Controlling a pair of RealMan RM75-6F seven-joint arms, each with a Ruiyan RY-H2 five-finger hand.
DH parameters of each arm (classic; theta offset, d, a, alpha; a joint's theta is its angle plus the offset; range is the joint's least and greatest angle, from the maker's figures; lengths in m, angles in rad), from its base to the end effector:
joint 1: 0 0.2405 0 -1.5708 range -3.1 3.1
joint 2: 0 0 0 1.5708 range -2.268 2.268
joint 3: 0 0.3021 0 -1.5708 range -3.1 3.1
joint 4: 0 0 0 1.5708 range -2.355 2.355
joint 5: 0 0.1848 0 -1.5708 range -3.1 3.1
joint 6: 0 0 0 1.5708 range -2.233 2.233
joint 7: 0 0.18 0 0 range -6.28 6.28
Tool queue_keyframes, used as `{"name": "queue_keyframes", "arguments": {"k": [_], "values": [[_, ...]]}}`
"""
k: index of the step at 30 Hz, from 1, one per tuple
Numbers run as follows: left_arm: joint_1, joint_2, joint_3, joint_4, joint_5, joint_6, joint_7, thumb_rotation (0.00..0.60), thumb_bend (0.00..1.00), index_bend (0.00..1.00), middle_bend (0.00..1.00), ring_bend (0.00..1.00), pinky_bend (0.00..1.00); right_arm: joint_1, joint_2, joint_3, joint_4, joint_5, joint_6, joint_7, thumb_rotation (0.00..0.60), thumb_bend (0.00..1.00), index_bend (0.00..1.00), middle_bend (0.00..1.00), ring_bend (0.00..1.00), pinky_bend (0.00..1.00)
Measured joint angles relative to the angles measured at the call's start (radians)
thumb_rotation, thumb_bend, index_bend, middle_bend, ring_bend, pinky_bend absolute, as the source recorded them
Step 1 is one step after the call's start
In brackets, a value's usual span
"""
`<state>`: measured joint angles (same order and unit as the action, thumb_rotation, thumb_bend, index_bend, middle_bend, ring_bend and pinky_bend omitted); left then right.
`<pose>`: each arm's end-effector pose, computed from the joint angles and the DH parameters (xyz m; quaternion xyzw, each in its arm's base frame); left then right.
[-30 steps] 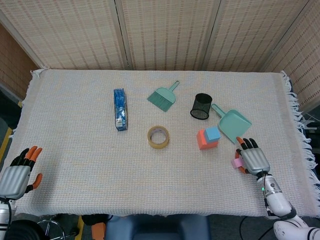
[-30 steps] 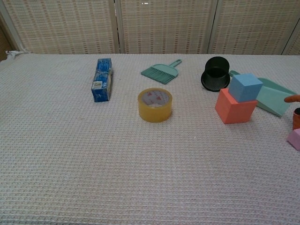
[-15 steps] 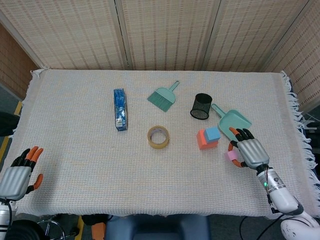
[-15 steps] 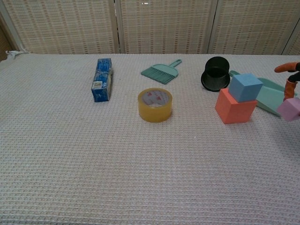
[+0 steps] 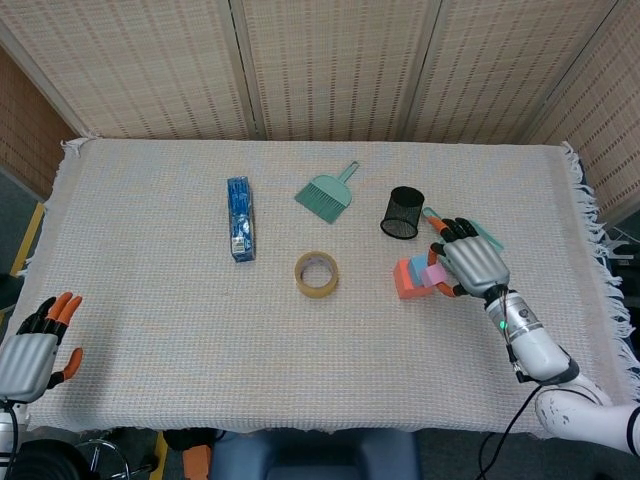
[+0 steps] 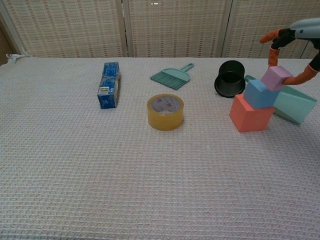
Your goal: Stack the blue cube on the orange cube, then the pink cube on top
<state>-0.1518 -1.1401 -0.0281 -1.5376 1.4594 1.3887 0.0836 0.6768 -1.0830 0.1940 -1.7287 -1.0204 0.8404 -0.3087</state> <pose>-0.3553 0.2384 0.1856 -0.6392 -0.3680 -0.3269 0.5909 -0.2187 -0.3967 0.1410 0.7345 -0.3911 0.2975 0.4680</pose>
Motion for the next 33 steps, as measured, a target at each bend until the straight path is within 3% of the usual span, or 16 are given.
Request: {"name": "queue_keyframes", "arguments": {"k": [24,33], "values": [[-0.007,-0.001,-0.003,0.007,-0.012,-0.018,-0.005,0.600,0.44,0.00,0.00,0.00,0.20,0.057,-0.063,-0.023,0.073,0.090,0.035,-0.060,0.600,0.18,0.47,0.00,0.00,0.00],[-0.005,0.001,-0.001,0.004,-0.006,-0.013,-0.005,0.600,0.44,0.00,0.00,0.00,0.20,0.069,-0.063,-0.037,0.058,0.122,0.044,-0.091,0.600,0.18,0.30,0.00,0.00,0.00]]}}
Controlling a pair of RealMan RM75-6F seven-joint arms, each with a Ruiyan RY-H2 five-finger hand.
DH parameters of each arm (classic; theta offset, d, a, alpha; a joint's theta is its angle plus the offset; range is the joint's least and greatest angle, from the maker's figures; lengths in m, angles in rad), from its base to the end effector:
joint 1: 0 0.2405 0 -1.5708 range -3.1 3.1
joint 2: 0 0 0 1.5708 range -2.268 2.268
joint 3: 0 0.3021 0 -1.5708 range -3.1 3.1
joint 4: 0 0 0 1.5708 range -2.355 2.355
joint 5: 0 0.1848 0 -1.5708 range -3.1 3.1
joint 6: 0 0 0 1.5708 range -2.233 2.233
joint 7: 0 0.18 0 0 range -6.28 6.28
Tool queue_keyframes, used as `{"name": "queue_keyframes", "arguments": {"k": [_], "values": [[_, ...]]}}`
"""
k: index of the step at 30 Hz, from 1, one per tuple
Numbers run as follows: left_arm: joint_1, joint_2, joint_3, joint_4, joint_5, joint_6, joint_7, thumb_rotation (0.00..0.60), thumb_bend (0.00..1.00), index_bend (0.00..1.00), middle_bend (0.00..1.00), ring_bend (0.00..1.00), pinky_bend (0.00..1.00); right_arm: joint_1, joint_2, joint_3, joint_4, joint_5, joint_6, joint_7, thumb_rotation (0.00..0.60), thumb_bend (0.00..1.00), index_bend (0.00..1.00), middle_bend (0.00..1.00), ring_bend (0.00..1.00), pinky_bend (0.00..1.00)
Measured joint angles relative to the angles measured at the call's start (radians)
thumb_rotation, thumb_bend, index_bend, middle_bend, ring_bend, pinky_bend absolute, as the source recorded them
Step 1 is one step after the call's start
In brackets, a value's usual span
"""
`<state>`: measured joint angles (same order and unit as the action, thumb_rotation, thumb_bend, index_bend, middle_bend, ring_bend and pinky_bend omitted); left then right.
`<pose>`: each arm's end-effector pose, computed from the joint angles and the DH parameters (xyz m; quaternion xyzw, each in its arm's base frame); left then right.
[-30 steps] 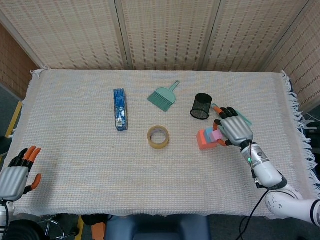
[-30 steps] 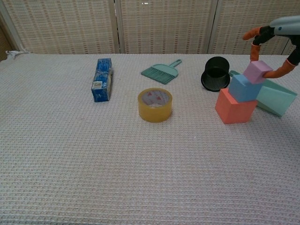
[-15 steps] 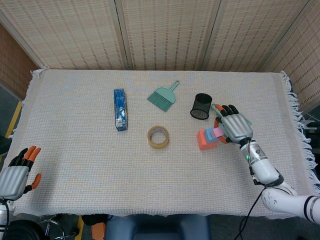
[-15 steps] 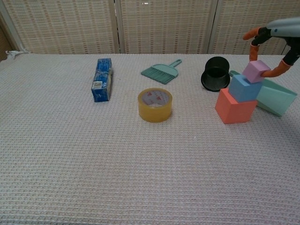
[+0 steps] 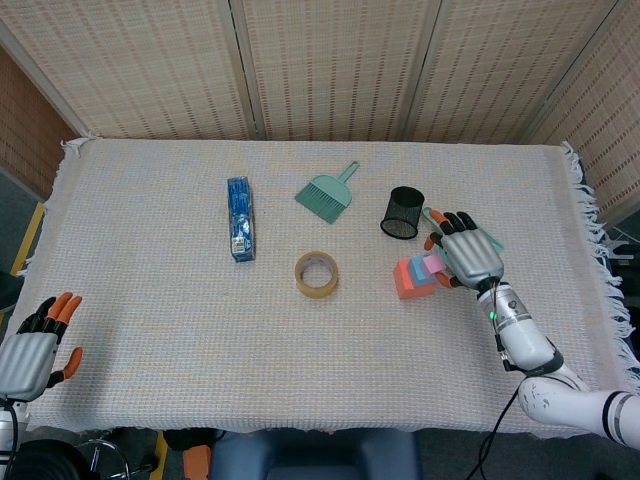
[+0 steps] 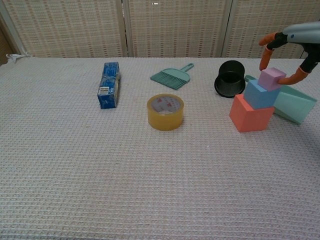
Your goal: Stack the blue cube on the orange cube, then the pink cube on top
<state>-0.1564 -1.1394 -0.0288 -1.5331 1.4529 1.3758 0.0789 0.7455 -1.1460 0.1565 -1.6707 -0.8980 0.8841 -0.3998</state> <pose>-0.3571 0.2401 0.1849 -0.6400 -0.3714 -0.3235 0.5898 -0.2212 -0.4155 0.1283 0.7275 -0.3841 0.2781 0.4959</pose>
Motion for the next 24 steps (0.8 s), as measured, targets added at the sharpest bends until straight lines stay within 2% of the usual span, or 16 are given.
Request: {"name": "queue_keyframes", "arguments": {"k": [6,13,19,24], "values": [[0.003,0.000,0.002,-0.004,0.005,0.008,0.003,0.600,0.44,0.00,0.00,0.00,0.20,-0.007,0.018,-0.002,-0.025,-0.011,0.019,0.006,0.600,0.18,0.16,0.00,0.00,0.00],[0.007,0.000,0.003,-0.008,0.010,0.016,0.006,0.600,0.44,0.00,0.00,0.00,0.20,-0.060,0.062,-0.020,-0.083,-0.092,0.096,0.030,0.600,0.18,0.13,0.00,0.00,0.00],[0.005,-0.003,0.005,-0.008,0.011,0.010,0.013,0.600,0.44,0.00,0.00,0.00,0.20,-0.145,0.086,-0.067,-0.125,-0.201,0.194,0.057,0.600,0.18,0.09,0.00,0.00,0.00],[0.006,-0.004,0.004,-0.008,0.012,0.014,0.016,0.600,0.44,0.00,0.00,0.00,0.20,-0.255,0.073,-0.144,-0.130,-0.351,0.328,0.076,0.600,0.18,0.06,0.00,0.00,0.00]]}}
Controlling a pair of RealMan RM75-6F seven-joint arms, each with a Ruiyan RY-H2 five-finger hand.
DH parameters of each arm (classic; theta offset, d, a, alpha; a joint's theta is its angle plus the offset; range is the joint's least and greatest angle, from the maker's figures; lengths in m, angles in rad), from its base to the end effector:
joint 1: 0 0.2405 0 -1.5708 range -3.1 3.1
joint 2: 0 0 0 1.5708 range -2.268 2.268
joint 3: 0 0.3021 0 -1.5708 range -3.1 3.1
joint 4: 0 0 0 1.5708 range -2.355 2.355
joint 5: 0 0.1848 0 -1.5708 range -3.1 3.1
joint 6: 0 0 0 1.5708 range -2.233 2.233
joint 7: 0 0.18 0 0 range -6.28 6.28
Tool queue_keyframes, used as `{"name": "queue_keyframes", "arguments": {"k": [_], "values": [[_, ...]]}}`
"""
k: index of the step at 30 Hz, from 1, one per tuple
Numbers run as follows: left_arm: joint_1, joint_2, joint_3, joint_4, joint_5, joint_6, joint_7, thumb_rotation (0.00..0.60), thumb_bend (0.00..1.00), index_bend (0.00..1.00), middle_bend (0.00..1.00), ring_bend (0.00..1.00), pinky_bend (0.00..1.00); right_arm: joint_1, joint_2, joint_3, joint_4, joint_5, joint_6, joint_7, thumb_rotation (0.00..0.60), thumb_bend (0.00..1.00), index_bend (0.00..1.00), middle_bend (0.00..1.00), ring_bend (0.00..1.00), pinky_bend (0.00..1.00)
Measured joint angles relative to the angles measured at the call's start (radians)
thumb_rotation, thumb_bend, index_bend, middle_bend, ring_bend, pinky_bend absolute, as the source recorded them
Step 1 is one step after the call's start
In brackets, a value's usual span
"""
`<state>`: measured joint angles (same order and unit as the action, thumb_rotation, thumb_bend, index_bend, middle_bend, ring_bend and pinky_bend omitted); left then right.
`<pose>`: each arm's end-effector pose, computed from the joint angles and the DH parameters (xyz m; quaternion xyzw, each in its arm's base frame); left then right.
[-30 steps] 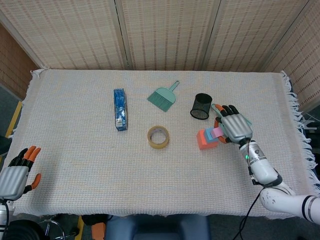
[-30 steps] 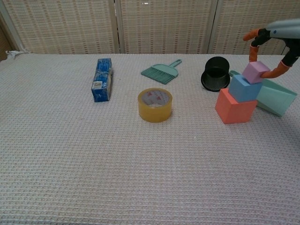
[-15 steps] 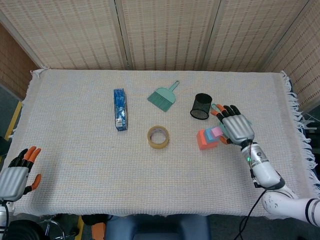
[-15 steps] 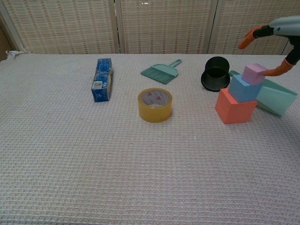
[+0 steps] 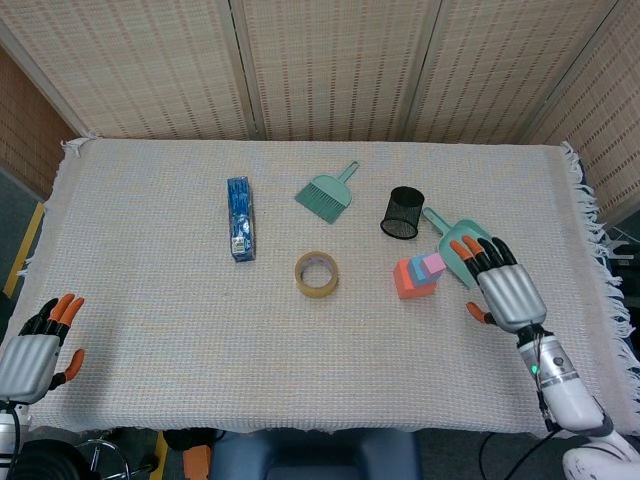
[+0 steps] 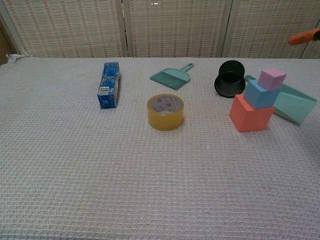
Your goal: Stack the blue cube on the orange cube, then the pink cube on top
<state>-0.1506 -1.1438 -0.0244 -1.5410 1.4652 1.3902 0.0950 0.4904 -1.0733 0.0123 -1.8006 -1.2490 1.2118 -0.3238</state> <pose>-0.3541 0.2371 0.1829 -0.6426 -0.3660 -0.3254 0.5893 -0.2598 -0.3235 0.1613 0.7132 -0.3418 0.3154 0.5245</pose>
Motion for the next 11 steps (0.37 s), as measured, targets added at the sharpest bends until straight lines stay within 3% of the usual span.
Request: {"name": "queue_keyframes", "arguments": {"k": [5,8,11], "values": [[0.000,-0.011,-0.001,0.019,0.035,0.029,-0.014,0.600,0.44,0.00,0.00,0.00,0.19,-0.174,-0.064,-0.082,0.066,-0.118,0.195,0.046,0.600,0.18,0.00,0.00,0.00,0.00],[0.002,-0.026,0.001,0.049,0.076,0.068,-0.035,0.600,0.45,0.00,0.00,0.00,0.19,-0.269,-0.121,-0.105,0.136,-0.142,0.294,0.065,0.600,0.18,0.00,0.00,0.00,0.00],[0.004,-0.042,0.002,0.079,0.100,0.091,-0.053,0.600,0.44,0.00,0.00,0.00,0.18,-0.294,-0.129,-0.116,0.159,-0.169,0.314,0.091,0.600,0.18,0.00,0.00,0.00,0.00]]}}
